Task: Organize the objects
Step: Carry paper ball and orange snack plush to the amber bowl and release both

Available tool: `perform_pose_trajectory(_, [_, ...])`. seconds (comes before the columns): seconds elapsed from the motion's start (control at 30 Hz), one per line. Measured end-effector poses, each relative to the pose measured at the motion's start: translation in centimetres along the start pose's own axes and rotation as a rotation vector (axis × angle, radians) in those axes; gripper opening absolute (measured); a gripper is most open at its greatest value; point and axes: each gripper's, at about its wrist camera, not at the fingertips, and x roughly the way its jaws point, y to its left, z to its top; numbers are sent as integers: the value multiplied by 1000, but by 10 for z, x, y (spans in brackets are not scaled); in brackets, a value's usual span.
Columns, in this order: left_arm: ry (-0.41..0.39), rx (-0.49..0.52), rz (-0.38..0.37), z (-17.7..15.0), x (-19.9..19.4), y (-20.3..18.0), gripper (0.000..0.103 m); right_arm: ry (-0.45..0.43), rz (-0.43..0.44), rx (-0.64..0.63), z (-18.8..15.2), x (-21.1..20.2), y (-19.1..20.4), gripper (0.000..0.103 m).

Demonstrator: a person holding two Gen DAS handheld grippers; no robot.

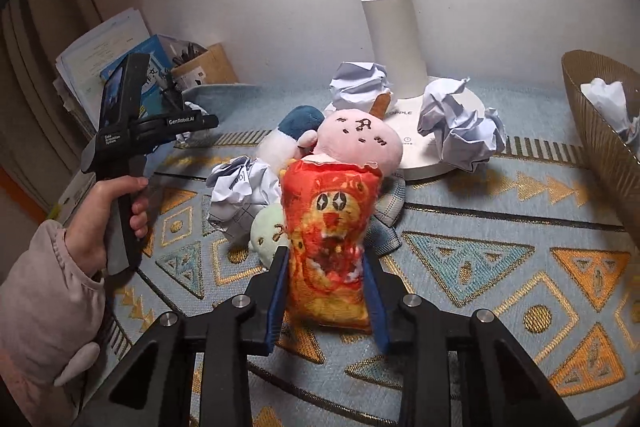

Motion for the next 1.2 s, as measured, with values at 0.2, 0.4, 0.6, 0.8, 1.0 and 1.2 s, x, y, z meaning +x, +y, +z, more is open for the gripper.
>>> perform_pose_trajectory(0.2, [-34,-25,-48,-15,-56,6,40,-14,126,178,-9,-23,-23,33])
perform_pose_trajectory(0.4, [-118,89,-91,-13,-118,-47,41,-81,137,225,4,-66,-38,33])
perform_pose_trajectory(0.6, [-179,185,-227,11,-114,-166,41,-170,78,248,34,-120,-69,33])
perform_pose_trajectory(0.8, [-165,259,-438,3,-132,-262,41,-274,-38,241,69,-183,-111,33])
perform_pose_trajectory(1.0, [-121,360,-571,-14,-138,-357,41,-326,-156,259,95,-222,-154,33])
perform_pose_trajectory(1.2, [-45,470,-587,-45,-111,-421,46,-238,-281,264,101,-200,-188,33])
